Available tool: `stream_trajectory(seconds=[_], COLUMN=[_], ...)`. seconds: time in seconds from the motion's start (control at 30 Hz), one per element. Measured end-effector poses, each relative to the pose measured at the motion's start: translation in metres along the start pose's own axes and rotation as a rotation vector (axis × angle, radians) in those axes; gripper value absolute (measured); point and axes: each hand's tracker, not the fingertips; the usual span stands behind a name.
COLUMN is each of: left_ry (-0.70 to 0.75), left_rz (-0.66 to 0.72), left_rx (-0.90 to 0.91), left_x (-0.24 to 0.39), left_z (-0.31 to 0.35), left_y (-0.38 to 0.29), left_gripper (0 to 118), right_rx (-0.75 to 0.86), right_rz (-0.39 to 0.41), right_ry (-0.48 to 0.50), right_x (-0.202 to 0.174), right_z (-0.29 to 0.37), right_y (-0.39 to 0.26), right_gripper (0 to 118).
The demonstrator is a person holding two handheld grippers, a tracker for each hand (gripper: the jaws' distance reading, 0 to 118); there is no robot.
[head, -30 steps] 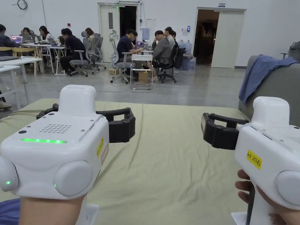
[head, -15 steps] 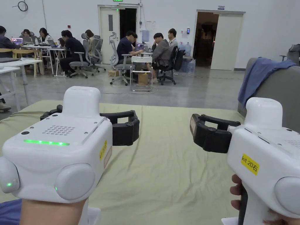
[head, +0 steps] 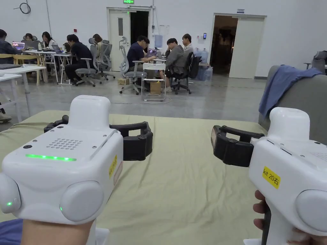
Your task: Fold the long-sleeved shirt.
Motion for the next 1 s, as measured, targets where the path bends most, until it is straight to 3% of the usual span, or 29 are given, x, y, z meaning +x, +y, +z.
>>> stream_trajectory(seconds=[1.0], left_ry=[-0.018], left_rz=[0.000], left_rx=[-0.016], left_x=[0.001], left_z=[0.003], left_y=[0.004], left_gripper=[118], right_rx=[-0.039], right_rz=[0.004], right_ry=[0.005], right_x=[-0.007], right_z=[0.000], right_y=[-0.010], right_gripper=[118])
